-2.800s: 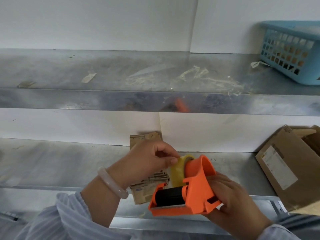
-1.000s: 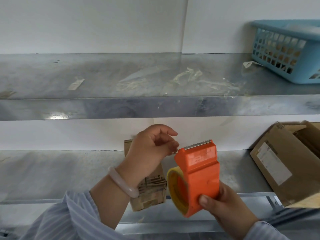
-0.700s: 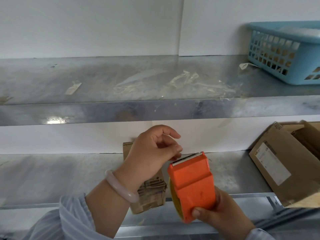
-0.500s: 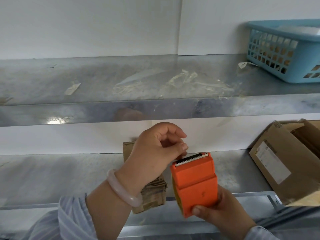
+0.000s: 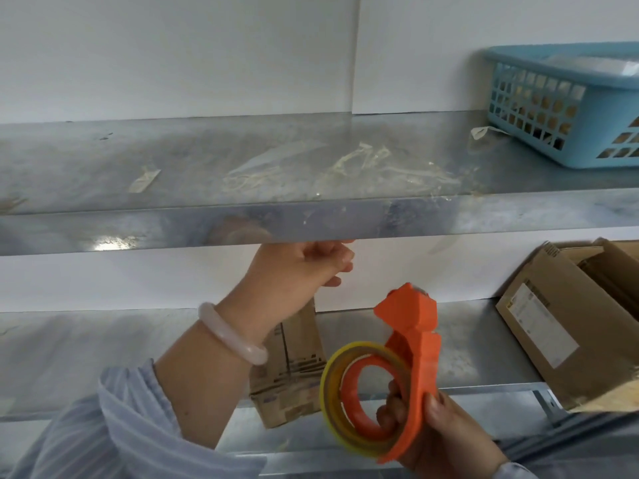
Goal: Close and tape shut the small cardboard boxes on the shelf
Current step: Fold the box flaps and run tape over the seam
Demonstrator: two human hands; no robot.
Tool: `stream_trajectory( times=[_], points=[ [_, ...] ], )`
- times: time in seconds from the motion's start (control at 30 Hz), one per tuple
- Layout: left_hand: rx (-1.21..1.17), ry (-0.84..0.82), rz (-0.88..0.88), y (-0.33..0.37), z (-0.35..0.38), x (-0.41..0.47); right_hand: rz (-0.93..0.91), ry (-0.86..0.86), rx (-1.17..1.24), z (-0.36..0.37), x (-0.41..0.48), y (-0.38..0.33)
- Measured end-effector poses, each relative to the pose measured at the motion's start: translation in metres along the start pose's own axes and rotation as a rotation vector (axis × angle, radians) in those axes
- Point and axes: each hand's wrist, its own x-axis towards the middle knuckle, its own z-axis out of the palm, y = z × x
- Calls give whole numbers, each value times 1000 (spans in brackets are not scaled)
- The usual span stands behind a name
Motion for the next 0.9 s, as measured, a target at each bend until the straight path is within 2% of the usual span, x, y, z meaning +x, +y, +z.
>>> stream_trajectory(
  times=[0.07,0.1,0.2,0.27,0.4,0.53,0.63,0.7,0.8,0.9],
  points=[
    [-131,36,-117,-15,6,-11,-35,42,58,-4,0,1],
    [-207,19,-233,-25,12,-19,-50,54,68,-4,1,0],
    [-421,-149,-575,-46,35,-47,-47,57,106,-2,3,-3],
    [-500,-156,-619,-53,47,-56,-26,72,120,1,3,-4],
    [-426,-78,-587,-55,55,-57,40,100,117,8,3,-5],
    [-353,-62,-466,-51,52,-59,98,30,171,16,3,-5],
    [-271,-43,-353,-55,52,-59,76,-22,183,15,6,-7],
    [-209,-46,-301,-57,51,-59,86,36,181,10,6,-5],
    [-143,-119,-257,-56,50,-59,55,48,204,10,7,-5],
    [51,-267,-168,-51,47,-58,34,68,241,12,11,-2]
  ],
)
